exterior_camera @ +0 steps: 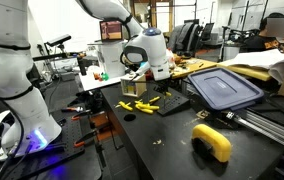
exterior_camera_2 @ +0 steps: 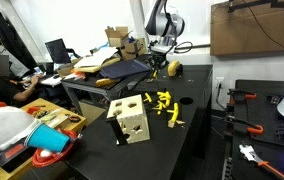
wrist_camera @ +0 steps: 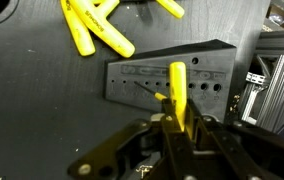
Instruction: Remove the hammer from the box and put it on the hammer holder first position
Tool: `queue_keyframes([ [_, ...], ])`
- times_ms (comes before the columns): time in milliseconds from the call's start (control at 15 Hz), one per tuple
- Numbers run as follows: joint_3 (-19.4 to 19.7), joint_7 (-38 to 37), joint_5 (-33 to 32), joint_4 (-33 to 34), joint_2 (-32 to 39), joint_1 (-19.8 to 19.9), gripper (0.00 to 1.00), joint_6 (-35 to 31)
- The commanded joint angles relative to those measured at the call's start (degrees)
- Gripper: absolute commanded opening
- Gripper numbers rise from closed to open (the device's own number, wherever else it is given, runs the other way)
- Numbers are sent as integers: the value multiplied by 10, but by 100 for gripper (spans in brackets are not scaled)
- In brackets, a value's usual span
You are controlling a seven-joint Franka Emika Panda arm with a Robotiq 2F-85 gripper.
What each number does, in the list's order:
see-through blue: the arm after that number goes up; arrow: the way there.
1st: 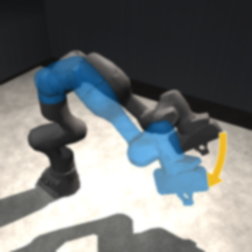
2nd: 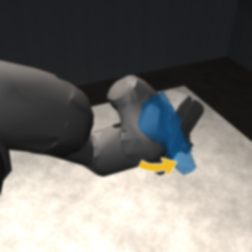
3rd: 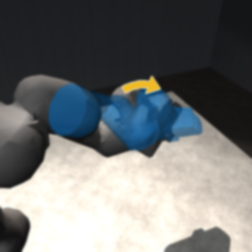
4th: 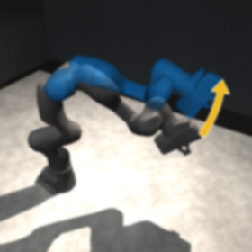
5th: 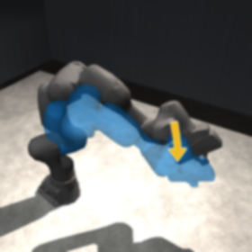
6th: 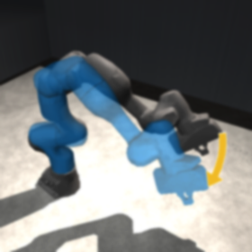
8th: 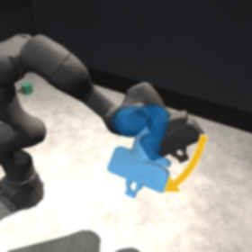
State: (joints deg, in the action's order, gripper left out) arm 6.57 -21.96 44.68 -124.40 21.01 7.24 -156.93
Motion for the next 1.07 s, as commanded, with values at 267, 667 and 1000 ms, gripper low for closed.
queue_keyframes([
  [267,7,-28,-28,3,11,-6,4,-7],
  [667,9,-45,-38,9,18,-7,4,13],
  [1000,5,-64,-43,15,22,-3,4,33],
])
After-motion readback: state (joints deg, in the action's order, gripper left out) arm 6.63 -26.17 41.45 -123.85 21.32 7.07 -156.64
